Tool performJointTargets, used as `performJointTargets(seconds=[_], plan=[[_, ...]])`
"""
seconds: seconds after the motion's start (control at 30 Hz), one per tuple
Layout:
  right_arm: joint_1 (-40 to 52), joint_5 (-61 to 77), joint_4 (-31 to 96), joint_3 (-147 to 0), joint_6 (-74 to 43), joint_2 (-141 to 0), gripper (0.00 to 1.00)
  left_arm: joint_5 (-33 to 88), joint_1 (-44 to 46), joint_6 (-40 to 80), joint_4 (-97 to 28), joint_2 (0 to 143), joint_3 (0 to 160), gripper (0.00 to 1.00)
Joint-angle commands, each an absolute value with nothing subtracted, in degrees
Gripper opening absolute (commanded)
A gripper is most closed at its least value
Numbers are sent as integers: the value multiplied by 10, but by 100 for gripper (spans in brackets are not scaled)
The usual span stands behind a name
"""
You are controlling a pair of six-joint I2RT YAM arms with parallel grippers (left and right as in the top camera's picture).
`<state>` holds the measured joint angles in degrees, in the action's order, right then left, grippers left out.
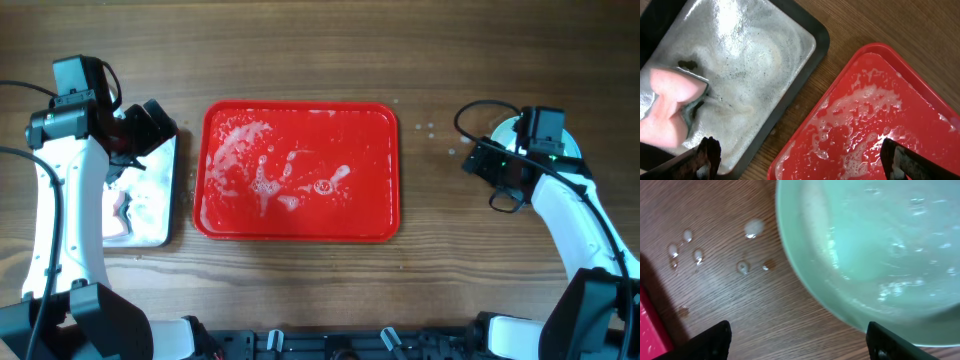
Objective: Clean dirty plates on tray and stack at the side
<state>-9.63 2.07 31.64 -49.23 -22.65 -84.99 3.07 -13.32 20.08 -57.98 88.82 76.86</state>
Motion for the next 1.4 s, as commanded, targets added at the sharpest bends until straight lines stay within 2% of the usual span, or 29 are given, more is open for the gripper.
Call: performJointTargets(seconds=[0.0, 0.23, 0.6, 0.67, 0.8, 0.9, 1.03, 1.13, 1.23, 1.37], plan=[[-109, -6, 309, -500, -224, -860, 87, 36, -131, 200, -579, 880, 769, 100], [-109, 52, 314, -493, -180, -860, 87, 36, -131, 200, -579, 880, 769, 100], [-109, 68, 300, -479, -195, -843, 88, 36, -131, 200, -579, 880, 769, 100], [-109, 127, 343, -543, -169, -767, 88, 36, -131, 200, -579, 880, 769, 100], [-109, 152, 426, -638, -146, -598, 100, 36, -131, 200, -579, 880, 769, 100], [-109, 152, 438, -639, -211, -478, 100, 36, -131, 200, -579, 880, 769, 100], [-109, 130, 493, -639, -225, -422, 100, 36, -131, 200, -579, 880, 769, 100], [-109, 141, 491, -639, -210, -421, 100, 36, -131, 200, -579, 880, 769, 100], [-96, 146, 460, -622, -140, -394, 100, 36, -131, 200, -579, 880, 769, 100], [-88, 132, 286, -466, -105, -252, 100, 36, -131, 200, -579, 880, 769, 100]])
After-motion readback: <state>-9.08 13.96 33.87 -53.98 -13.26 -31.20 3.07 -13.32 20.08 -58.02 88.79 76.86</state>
